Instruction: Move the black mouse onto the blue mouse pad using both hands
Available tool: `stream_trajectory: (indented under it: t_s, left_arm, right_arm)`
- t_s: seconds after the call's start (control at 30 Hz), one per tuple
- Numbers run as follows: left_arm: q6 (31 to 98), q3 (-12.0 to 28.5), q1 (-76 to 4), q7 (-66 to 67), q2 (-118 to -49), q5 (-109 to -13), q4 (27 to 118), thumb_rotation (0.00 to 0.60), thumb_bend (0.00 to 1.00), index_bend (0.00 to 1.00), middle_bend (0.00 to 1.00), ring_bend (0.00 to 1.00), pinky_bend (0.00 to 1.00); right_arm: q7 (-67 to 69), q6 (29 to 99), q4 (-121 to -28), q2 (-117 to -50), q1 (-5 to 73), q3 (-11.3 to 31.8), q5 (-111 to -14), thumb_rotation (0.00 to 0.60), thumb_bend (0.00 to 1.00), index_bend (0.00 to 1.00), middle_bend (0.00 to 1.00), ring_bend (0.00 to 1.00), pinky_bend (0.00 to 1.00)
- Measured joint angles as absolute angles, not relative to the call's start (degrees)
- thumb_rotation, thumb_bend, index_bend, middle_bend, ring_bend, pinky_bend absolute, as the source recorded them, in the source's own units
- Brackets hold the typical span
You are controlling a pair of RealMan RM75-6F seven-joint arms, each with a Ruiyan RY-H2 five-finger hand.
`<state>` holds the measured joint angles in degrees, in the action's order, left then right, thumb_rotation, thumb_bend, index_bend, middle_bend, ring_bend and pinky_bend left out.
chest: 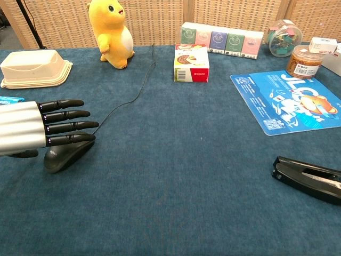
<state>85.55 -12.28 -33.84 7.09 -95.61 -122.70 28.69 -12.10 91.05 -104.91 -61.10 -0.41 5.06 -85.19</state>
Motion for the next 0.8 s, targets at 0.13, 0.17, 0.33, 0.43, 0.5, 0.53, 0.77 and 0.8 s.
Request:
stream_trajectory:
  t_s: [0.13,0.17,0.33,0.43,0.5,0.53,0.77,0.8]
  left_arm:
    - [85.6,-13.2,-34.0,6.9,-97.7,-122.0,26.2,0.6,0.12,0.0,0.0,0.0,0.03]
    - [85.6,-13.4,-34.0,6.8,-98.1,-121.8,25.8,0.6,0.13,0.0,0.0,0.0,0.04]
    - [86.0,-13.8,-34.0,4.9,-99.9,-120.6,23.7,0.6,0.24,0.1,0.02,0.04,0.17]
    - [86.7,-14.2,-34.0,3.1,-101.0,-120.0,22.1,0.6,0.32,0.29,0.15,0.18,0.29]
    - [87.2,-14.5,-34.1,2.5,-101.5,-119.8,21.1,0.6,0.36,0.36,0.22,0.24,0.34]
    - [87.4,-14.7,-34.1,2.2,-101.9,-119.7,20.3,0.6,0.38,0.39,0.24,0.26,0.35]
    - [86.8,-16.6,-33.7,1.2,-103.6,-118.7,17.2,0.6,0.42,0.49,0.32,0.33,0.4]
    - [86.9,-16.6,-33.7,1.1,-103.7,-118.5,17.1,0.6,0.42,0.51,0.34,0.34,0.41]
  right_arm:
    - [-11.7,91.0,-104.9,-60.9,-0.4,5.1,-85.1,0.6,0.0,0.0,0.0,0.0,0.0]
    - [-11.6,91.0,-104.9,-60.9,-0.4,5.1,-85.1,0.6,0.0,0.0,0.0,0.0,0.0]
    - [-11.0,91.0,-105.0,-60.5,-0.4,5.2,-85.0,0.6,0.0,0.0,0.0,0.0,0.0]
    - [-10.7,91.1,-105.0,-60.4,-0.5,5.3,-84.9,0.6,0.0,0.0,0.0,0.0,0.0]
    - [-10.6,91.0,-105.0,-60.4,-0.5,5.3,-84.8,0.6,0.0,0.0,0.0,0.0,0.0]
    - [-10.6,90.9,-105.0,-60.3,-0.5,5.3,-84.7,0.6,0.0,0.0,0.0,0.0,0.0]
    - [-10.5,90.6,-105.2,-60.3,-0.4,5.1,-84.7,0.6,0.0,0.0,0.0,0.0,0.0]
    - [-10.6,90.6,-105.2,-60.3,-0.4,5.1,-84.7,0.6,0.0,0.0,0.0,0.0,0.0]
